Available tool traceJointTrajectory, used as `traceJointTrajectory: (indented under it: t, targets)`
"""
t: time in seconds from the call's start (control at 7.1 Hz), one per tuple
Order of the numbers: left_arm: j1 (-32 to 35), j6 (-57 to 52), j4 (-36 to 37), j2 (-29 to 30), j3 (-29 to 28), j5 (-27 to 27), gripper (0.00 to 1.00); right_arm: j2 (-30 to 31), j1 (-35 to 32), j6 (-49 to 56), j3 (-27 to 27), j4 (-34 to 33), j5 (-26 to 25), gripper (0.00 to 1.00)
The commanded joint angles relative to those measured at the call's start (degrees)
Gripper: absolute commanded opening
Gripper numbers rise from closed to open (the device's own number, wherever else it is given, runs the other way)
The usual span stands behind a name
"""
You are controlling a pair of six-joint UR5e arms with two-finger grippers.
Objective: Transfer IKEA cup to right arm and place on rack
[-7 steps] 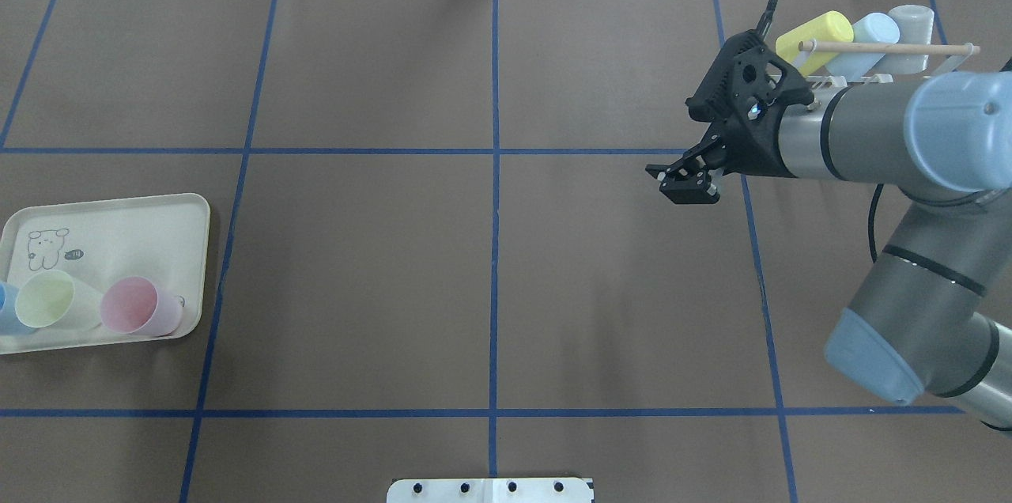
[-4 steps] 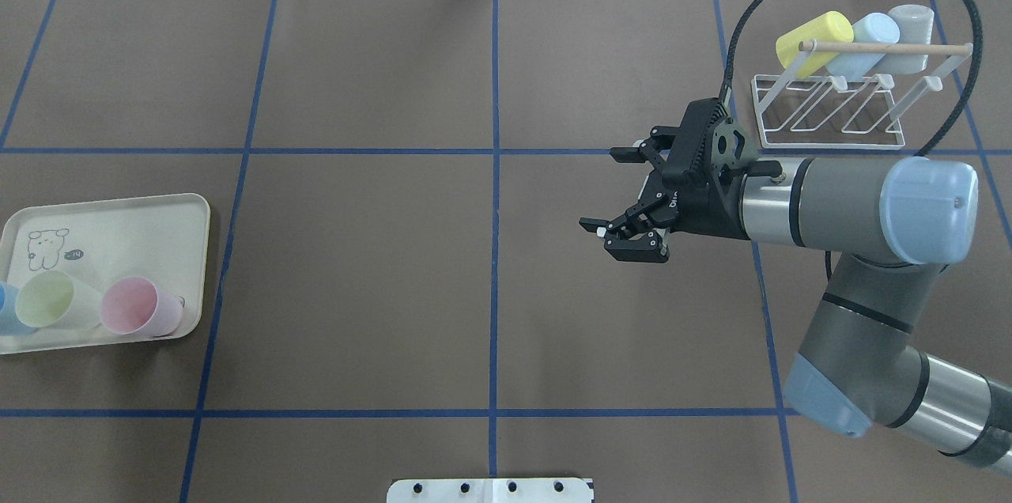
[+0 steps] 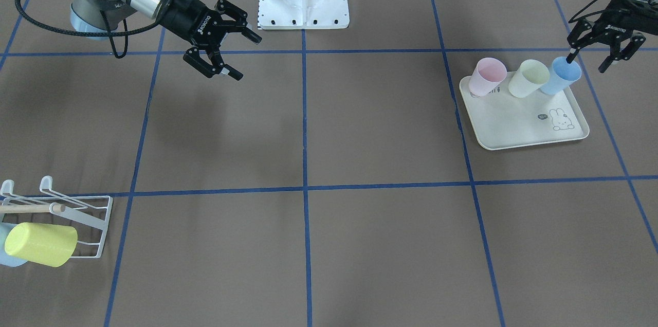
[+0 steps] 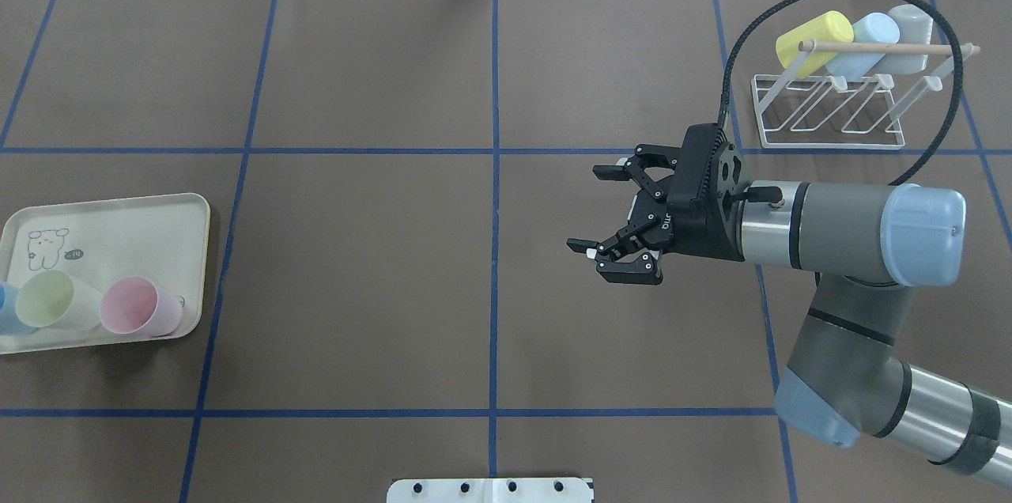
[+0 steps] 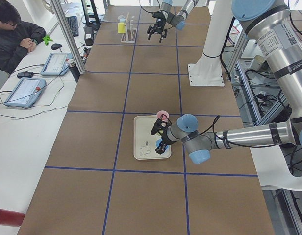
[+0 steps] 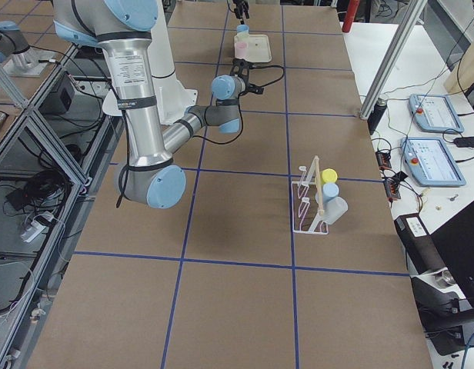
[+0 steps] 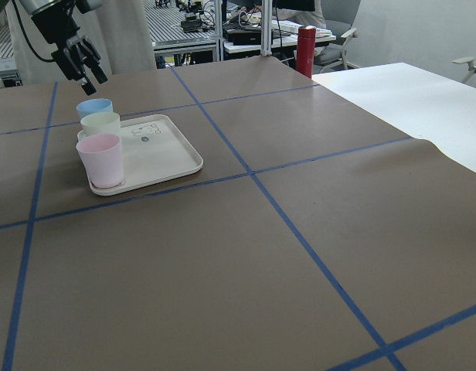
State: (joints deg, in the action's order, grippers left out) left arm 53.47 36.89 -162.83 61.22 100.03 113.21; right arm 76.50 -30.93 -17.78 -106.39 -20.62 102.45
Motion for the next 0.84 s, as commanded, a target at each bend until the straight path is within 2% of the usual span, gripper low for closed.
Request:
traceJointTrajectory:
  t: [0.0,0.14,0.42,0.7]
  targets:
    - [-1.0,0.2,-1.3,0.3,-1.5,0.1,0.51,0.0,0.5,-0.4,0.2,0.1,-0.1,0.99]
    - [-1.5,0.2,-1.3,0.3,-1.7,0.2,0.45,0.0,0.6,-0.4,0.4,0.9,-0.1,0.99]
    - [-1.9,0.3,-1.3,0.4,-1.9,0.2,0.33,-0.1,0.9,-0.3,3.4,7.5,-0.1,0.99]
    - [-1.9,0.2,-1.3,1.2,-3.1,0.2,0.33,-0.1,0.8,-0.3,3.6,7.8,-0.2,0.99]
